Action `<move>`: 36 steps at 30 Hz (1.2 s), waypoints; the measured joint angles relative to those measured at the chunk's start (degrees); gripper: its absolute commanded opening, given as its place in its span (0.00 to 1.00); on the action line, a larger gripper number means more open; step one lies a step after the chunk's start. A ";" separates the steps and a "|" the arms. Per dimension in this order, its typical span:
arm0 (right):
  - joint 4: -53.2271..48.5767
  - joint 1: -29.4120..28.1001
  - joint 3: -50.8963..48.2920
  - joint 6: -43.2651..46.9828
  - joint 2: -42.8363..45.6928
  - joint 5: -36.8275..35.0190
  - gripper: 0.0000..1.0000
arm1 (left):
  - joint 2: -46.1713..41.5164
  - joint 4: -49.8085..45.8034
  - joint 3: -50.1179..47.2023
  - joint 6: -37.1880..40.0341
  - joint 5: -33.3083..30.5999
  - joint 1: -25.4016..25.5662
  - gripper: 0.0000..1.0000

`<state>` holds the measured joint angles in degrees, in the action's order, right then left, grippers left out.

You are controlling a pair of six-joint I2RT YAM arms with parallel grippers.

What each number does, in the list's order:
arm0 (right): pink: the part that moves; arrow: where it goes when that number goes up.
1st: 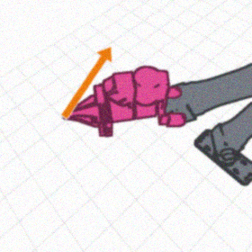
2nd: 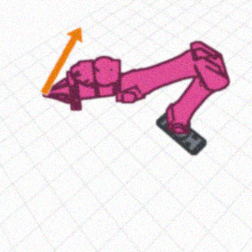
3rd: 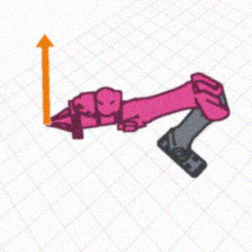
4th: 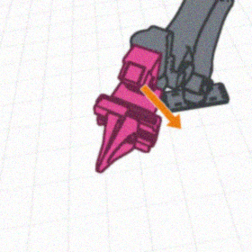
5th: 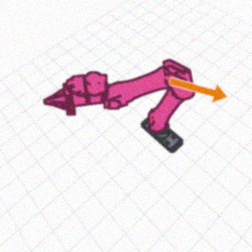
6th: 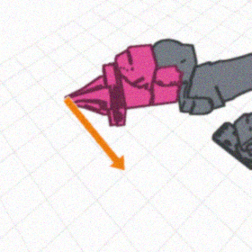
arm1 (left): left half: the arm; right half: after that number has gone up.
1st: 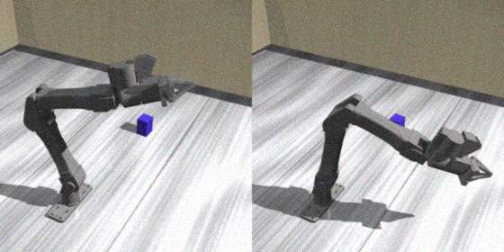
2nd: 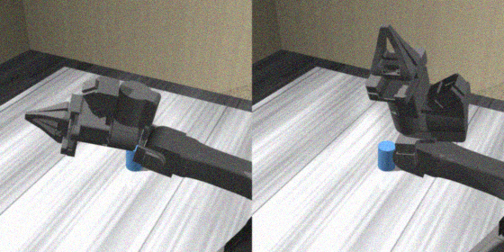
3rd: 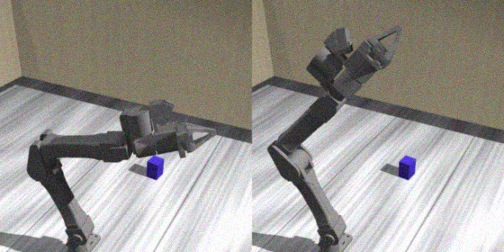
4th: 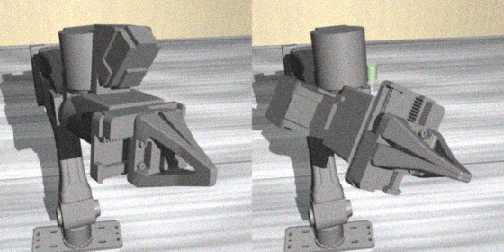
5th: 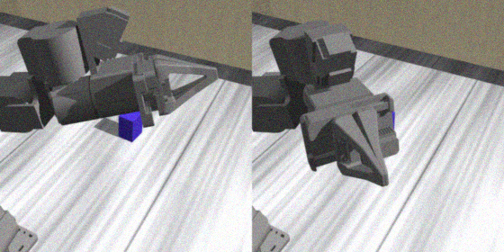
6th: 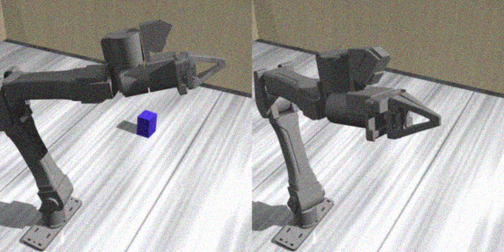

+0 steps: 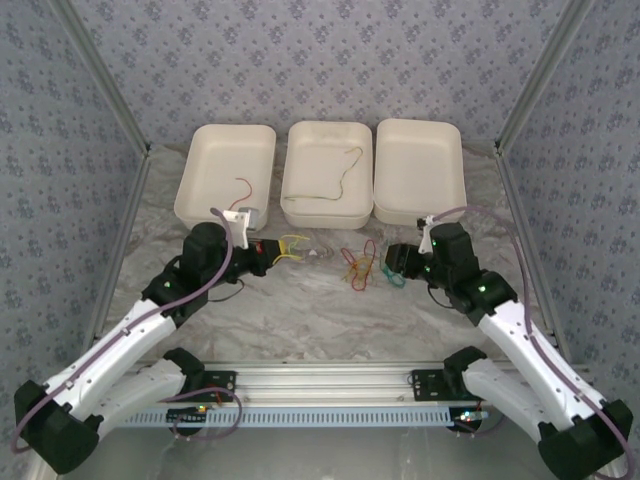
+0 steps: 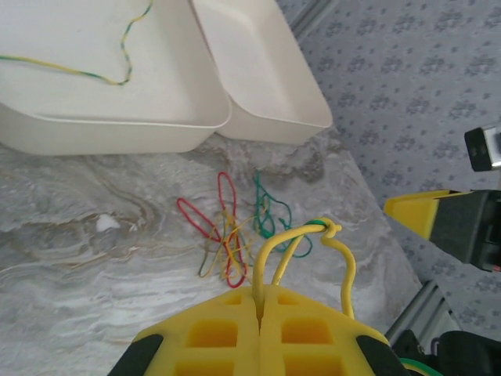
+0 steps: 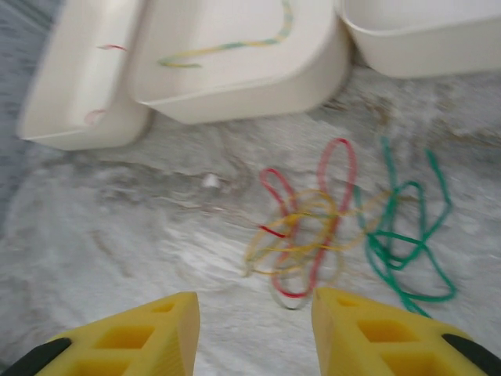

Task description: Untangle the cables

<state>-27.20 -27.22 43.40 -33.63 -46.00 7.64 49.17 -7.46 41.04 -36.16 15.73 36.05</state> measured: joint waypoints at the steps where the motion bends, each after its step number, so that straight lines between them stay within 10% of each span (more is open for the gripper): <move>1: 0.87 -1.86 0.72 -1.79 0.46 -0.09 0.38 | 0.00 1.36 -0.35 0.02 0.20 0.37 0.00; 11: 18.29 -24.52 -1.81 -27.67 0.96 -13.62 0.40 | -0.04 12.04 -5.16 -0.85 -0.11 4.35 0.00; 36: 29.75 -41.70 2.23 -50.42 -10.88 -22.47 0.48 | 0.87 11.19 -4.07 1.03 -18.16 14.38 0.00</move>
<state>2.55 -68.93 45.63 -84.05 -56.88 -14.83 50.04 3.73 36.97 -35.14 -2.44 50.43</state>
